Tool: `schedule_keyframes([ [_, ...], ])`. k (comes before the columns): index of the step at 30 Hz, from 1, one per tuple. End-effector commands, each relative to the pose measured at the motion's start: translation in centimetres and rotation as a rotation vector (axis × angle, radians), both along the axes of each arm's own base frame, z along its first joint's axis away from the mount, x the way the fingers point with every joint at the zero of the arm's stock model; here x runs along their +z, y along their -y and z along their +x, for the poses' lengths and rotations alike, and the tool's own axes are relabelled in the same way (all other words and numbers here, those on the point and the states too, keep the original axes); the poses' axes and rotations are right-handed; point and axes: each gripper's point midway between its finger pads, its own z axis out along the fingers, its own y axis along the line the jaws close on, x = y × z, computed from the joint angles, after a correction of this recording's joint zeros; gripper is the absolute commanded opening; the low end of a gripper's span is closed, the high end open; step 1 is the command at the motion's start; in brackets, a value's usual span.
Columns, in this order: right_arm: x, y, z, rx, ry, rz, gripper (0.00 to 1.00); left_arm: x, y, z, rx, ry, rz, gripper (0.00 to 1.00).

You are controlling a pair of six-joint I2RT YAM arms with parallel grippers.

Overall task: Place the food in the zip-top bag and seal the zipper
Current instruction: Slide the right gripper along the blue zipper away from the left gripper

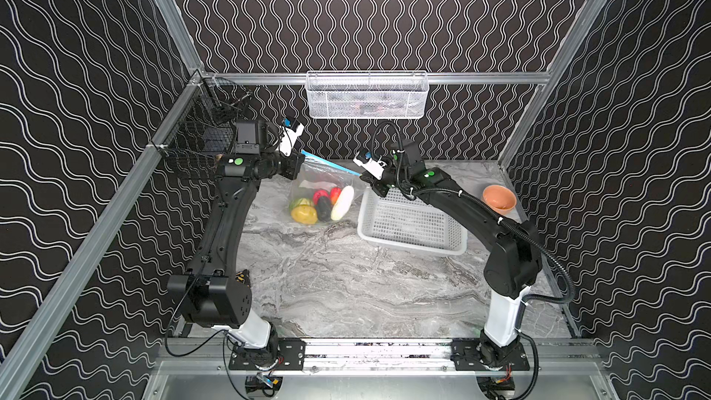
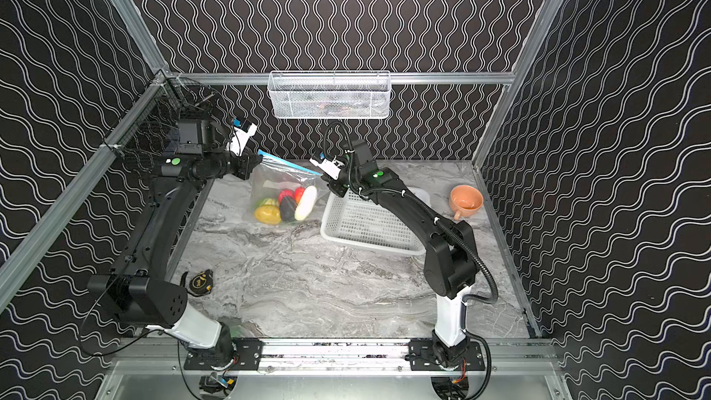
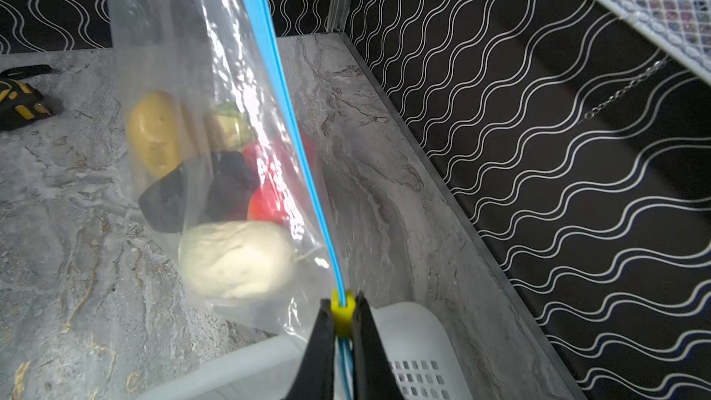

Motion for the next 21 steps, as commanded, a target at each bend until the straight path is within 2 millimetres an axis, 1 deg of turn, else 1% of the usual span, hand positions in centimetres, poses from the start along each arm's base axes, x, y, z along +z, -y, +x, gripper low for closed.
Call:
schedule_keyframes([
  [1,-1.7,2.2,0.3,-0.098,-0.049,-0.083,0.02,2.2,-0.8,1.3,0.043,0.080,-0.011,0.00],
  [3,-2.2,2.6,0.2,-0.112,-0.060,-0.102,0.02,2.2,-0.8,1.4,0.046,0.078,-0.010,0.00],
  [5,-3.2,2.9,0.0,-0.115,-0.077,-0.121,0.02,2.3,-1.0,1.4,0.052,0.079,-0.007,0.00],
  [6,-2.6,3.2,-0.2,-0.120,-0.067,-0.115,0.02,2.4,-1.0,1.4,0.054,0.083,-0.006,0.00],
  [7,-2.5,3.4,-0.4,-0.122,-0.068,-0.113,0.02,2.5,-1.1,1.4,0.057,0.084,-0.005,0.00],
  [15,-3.7,4.1,-0.7,-0.132,-0.095,-0.096,0.01,3.6,-0.9,1.2,0.055,0.094,-0.017,0.00],
  [18,-2.7,3.5,-1.2,-0.100,-0.111,-0.059,0.00,3.6,-0.4,1.2,0.041,0.085,-0.051,0.00],
  [21,-1.1,3.0,-1.5,-0.079,-0.098,-0.008,0.00,3.7,-0.3,1.2,0.046,0.075,-0.077,0.00],
])
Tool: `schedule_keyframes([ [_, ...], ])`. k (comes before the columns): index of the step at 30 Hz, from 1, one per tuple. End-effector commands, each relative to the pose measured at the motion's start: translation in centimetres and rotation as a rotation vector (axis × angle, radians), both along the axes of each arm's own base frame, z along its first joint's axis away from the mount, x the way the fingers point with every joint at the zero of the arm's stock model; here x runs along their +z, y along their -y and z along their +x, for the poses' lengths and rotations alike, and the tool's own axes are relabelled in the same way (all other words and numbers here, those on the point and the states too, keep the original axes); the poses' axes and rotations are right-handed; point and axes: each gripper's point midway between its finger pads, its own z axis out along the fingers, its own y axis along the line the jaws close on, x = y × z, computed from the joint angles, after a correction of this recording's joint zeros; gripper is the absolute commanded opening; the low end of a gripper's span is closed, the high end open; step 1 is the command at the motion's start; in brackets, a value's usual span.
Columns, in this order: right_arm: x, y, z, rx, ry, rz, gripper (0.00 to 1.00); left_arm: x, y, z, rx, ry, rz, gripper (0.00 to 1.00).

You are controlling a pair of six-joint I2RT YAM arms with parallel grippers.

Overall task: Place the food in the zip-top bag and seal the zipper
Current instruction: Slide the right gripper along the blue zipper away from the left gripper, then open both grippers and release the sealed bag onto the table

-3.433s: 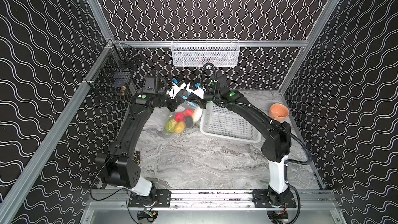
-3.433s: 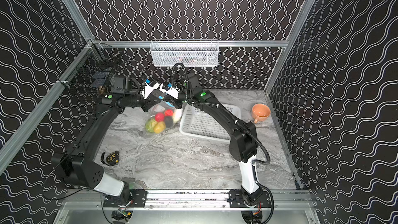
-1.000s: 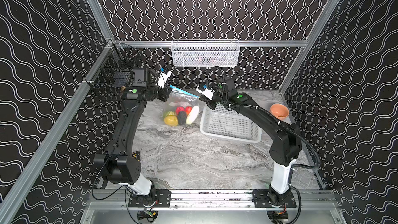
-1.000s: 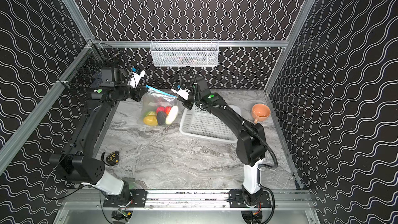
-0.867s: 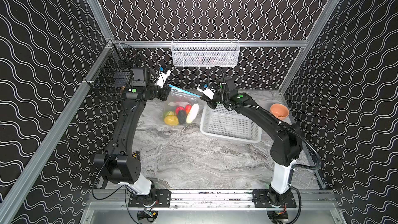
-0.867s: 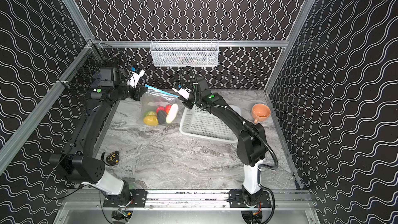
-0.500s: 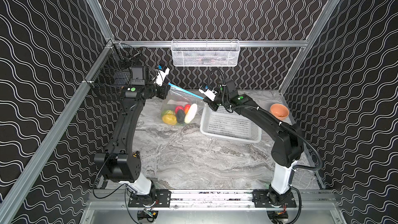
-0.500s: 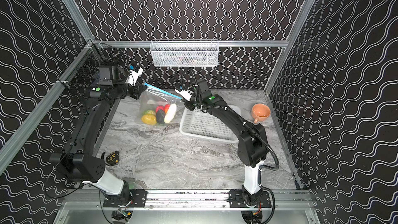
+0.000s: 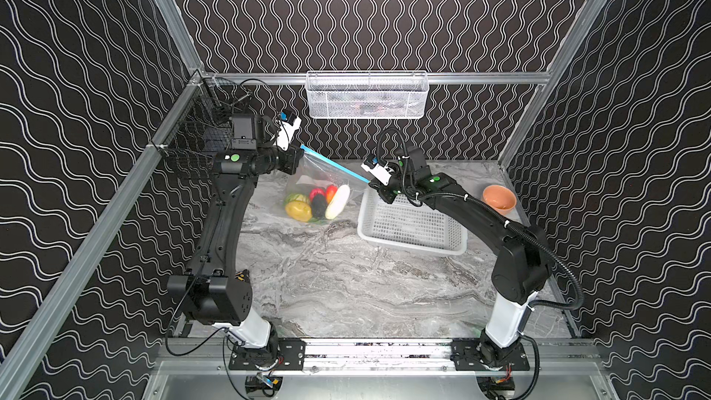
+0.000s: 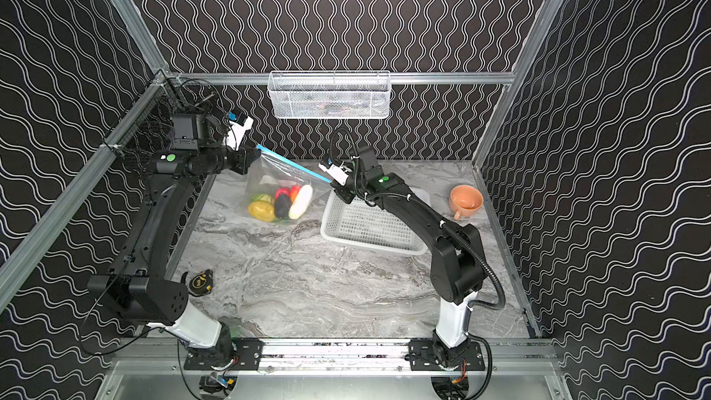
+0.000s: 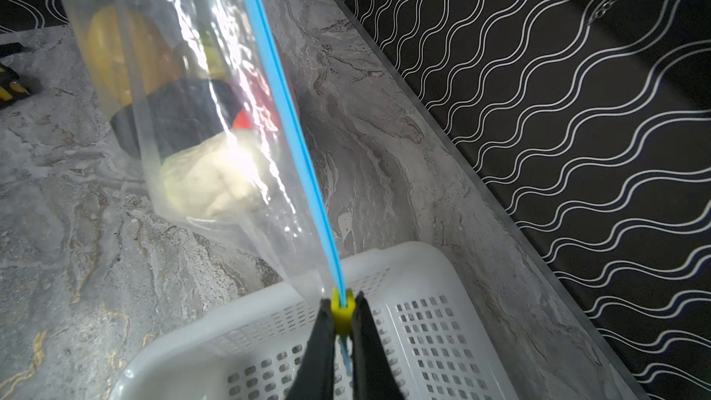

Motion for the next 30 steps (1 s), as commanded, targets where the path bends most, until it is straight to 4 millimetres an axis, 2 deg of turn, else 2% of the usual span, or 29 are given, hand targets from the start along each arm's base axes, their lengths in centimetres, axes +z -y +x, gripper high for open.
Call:
schedule_keyframes([
  [1,1.3,0.2,-0.7,0.000,-0.022,0.037,0.00,2.1,-0.4,1.0,0.035,0.064,-0.036,0.00],
  [5,4.4,-0.3,-1.7,0.025,0.005,0.138,0.00,2.5,-0.3,0.6,0.048,0.064,-0.058,0.00],
  [9,8.4,-1.3,-3.7,0.099,0.031,0.253,0.00,2.7,-0.6,-0.1,0.069,0.071,-0.067,0.00],
  [12,10.2,-1.8,-4.6,0.125,0.048,0.294,0.00,2.7,-0.8,-0.7,0.086,0.073,-0.073,0.00],
  [15,10.6,-2.6,-5.7,0.155,0.045,0.315,0.00,2.3,-0.9,-1.2,0.109,0.064,-0.102,0.00],
  [18,10.1,-3.6,-6.9,0.173,0.039,0.314,0.00,2.0,-0.8,-2.0,0.115,0.049,-0.127,0.00],
  [23,10.7,-4.1,-9.0,0.187,0.041,0.318,0.00,2.2,-1.0,-3.7,0.135,0.016,-0.130,0.00],
  [28,12.7,-3.8,-12.8,0.220,0.052,0.386,0.00,2.5,-1.8,-7.2,0.204,-0.003,-0.159,0.00],
  [30,12.7,-3.7,-14.1,0.234,0.032,0.400,0.00,2.7,-1.8,-8.7,0.205,0.000,-0.171,0.00],
])
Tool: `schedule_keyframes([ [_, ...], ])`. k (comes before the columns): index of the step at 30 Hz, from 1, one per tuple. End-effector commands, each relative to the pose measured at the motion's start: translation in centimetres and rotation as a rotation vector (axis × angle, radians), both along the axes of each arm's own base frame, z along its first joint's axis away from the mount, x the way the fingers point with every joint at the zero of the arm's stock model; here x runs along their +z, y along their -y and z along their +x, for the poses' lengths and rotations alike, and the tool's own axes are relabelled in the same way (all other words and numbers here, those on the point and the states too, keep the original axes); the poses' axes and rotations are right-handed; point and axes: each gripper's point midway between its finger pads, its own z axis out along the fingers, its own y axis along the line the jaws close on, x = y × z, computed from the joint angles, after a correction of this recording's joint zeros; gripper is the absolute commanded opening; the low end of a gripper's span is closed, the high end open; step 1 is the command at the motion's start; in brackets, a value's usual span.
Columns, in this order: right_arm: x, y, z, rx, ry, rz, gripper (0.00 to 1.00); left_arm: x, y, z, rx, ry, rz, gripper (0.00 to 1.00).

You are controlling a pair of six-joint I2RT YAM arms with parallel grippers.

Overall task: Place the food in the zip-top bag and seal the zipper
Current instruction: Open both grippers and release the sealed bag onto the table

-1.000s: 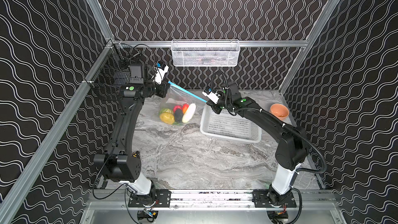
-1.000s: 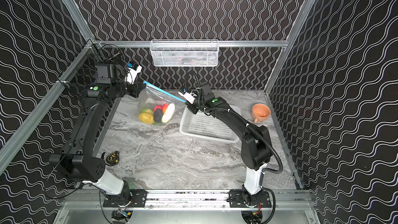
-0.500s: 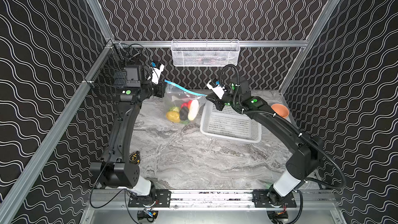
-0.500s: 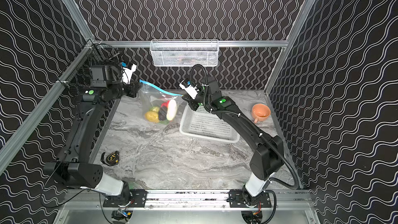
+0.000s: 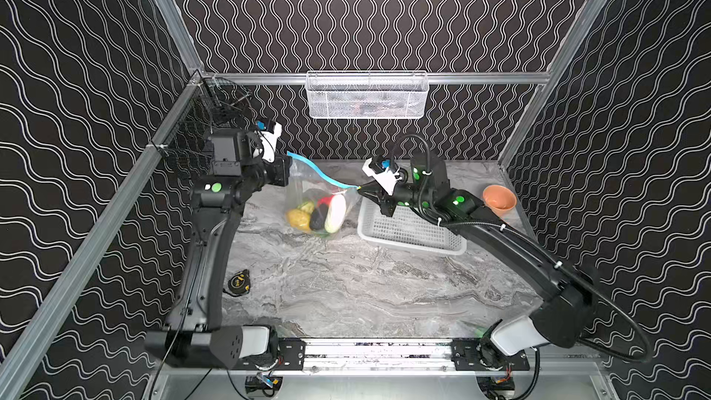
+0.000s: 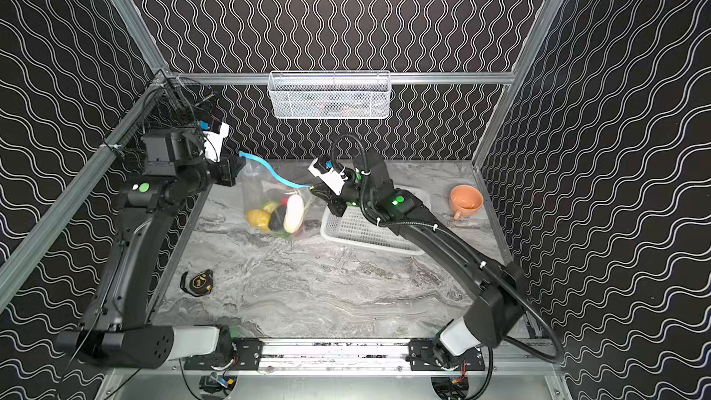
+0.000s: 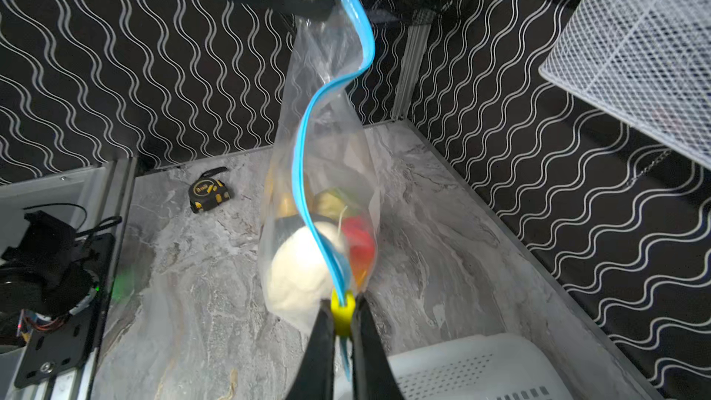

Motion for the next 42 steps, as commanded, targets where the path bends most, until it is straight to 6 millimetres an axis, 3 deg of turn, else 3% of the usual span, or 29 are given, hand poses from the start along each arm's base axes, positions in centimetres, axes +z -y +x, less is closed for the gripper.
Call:
schedule_keyframes([
  [1,1.7,-0.3,-1.5,0.022,0.005,0.073,0.00,0.1,-0.2,-1.9,0.030,-0.014,-0.041,0.00],
  [4,1.1,-0.6,-1.8,0.043,-0.036,0.085,0.00,0.2,0.1,-2.7,0.041,-0.027,-0.098,0.00],
  [8,-0.5,-1.3,1.4,-0.028,-0.058,0.049,0.00,-1.6,-0.8,-0.8,0.094,-0.061,-0.069,0.00],
  [13,-3.3,-3.0,6.4,-0.033,-0.135,0.024,0.00,-7.6,-3.1,4.8,0.185,-0.165,0.074,0.00],
  [16,-5.3,-3.0,10.9,-0.072,-0.173,0.043,0.00,-9.7,-3.3,8.2,0.198,-0.138,0.088,0.00],
  [18,-7.8,-3.4,14.5,-0.112,-0.196,0.017,0.00,-10.8,-3.4,10.9,0.198,-0.105,0.104,0.00],
  [21,-10.4,-4.1,18.6,-0.151,-0.206,0.000,0.00,-12.6,-4.7,15.4,0.260,-0.085,0.164,0.00],
  [24,-13.4,-4.8,21.8,-0.177,-0.218,0.003,0.00,-15.4,-5.5,19.4,0.305,-0.105,0.190,0.00],
  [29,-16.1,-4.5,26.7,-0.280,-0.155,0.007,0.00,-20.7,-5.6,24.6,0.300,-0.138,0.236,0.00],
  [32,-17.2,-4.5,28.1,-0.312,-0.120,0.027,0.00,-24.2,-5.8,26.7,0.299,-0.188,0.259,0.00],
  [36,-18.5,-5.5,29.0,-0.299,-0.104,0.052,0.00,-27.0,-5.6,28.3,0.294,-0.224,0.241,0.00],
  [40,-18.7,-6.1,29.4,-0.278,-0.075,0.074,0.00,-28.2,-6.0,29.0,0.304,-0.243,0.235,0.00],
  [42,-18.3,-6.3,29.4,-0.275,-0.059,0.094,0.05,-28.3,-6.4,29.0,0.304,-0.242,0.238,0.00],
])
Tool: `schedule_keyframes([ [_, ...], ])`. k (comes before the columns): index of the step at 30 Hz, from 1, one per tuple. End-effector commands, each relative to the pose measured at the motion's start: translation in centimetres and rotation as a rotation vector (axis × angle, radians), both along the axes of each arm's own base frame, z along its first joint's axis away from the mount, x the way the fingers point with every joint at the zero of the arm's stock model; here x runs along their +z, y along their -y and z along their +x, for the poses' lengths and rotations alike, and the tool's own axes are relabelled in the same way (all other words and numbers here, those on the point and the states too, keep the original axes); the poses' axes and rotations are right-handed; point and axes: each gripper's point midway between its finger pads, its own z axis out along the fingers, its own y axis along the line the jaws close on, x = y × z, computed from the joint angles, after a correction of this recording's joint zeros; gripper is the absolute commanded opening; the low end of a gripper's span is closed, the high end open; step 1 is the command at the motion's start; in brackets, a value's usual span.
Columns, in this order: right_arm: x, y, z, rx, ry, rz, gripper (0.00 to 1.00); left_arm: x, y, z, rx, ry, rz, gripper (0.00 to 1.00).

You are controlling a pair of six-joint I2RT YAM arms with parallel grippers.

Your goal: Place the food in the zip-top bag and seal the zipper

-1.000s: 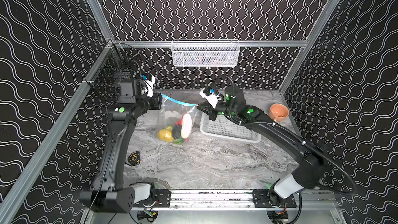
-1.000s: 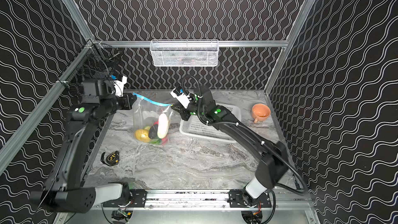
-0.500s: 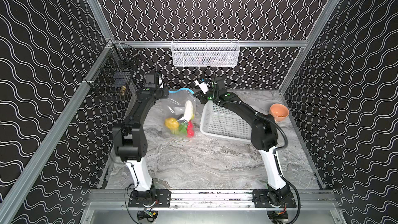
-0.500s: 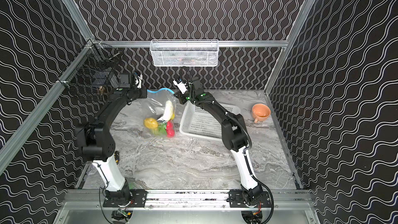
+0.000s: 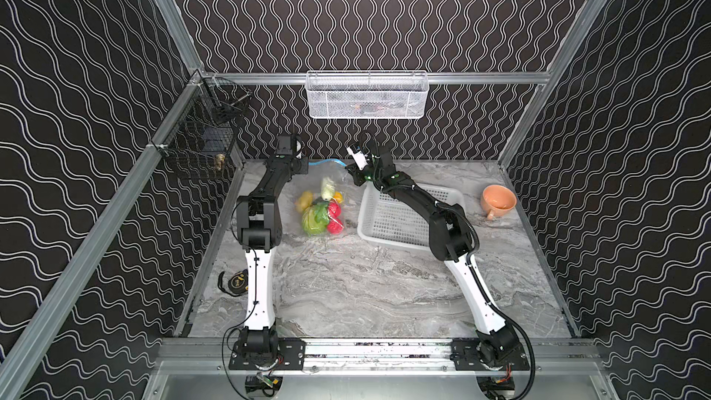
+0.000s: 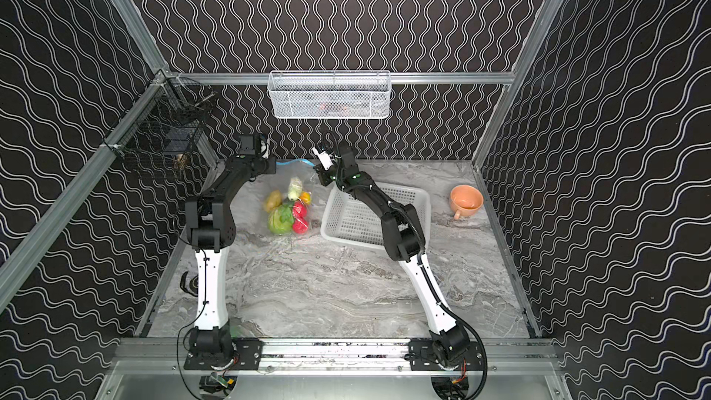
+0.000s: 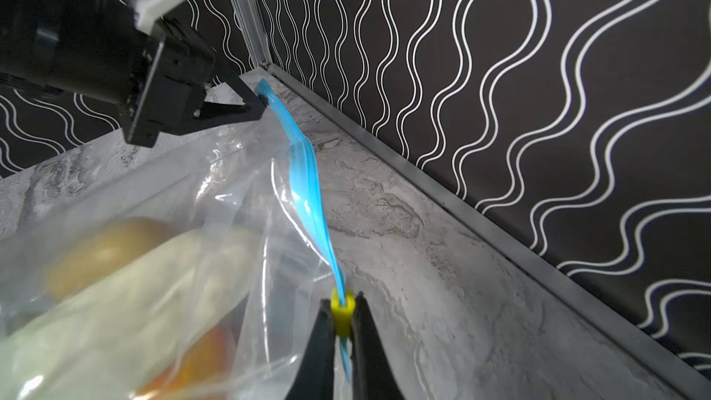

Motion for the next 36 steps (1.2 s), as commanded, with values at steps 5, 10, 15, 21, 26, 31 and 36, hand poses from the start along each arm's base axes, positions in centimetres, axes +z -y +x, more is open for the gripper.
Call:
schedule_keyframes([
  [5,2.6,-0.4,1.1,-0.019,0.148,0.011,0.18,0.7,-1.4,-0.2,0.017,0.011,0.018,0.10],
  [10,3.7,-0.1,0.8,-0.024,0.169,0.009,0.31,1.9,-1.6,-0.5,0.019,0.027,0.019,0.43],
  [15,4.8,0.7,0.5,-0.042,0.198,-0.038,0.62,3.5,-2.2,-0.9,0.059,0.042,0.023,0.74],
  [21,7.0,2.1,-0.1,-0.068,0.232,-0.059,0.95,5.3,-2.3,-1.3,0.070,0.070,0.013,0.99],
  [26,8.7,2.4,-1.2,-0.057,0.221,-0.046,0.99,6.7,-2.0,-2.3,0.078,0.072,-0.015,0.99],
  [31,9.4,3.1,-2.8,-0.033,0.233,-0.073,0.99,7.8,-1.8,-3.2,0.064,0.103,-0.026,0.99],
  [36,10.0,4.1,-4.2,-0.039,0.218,-0.099,0.99,8.6,-1.9,-4.5,0.070,0.122,-0.020,0.99],
])
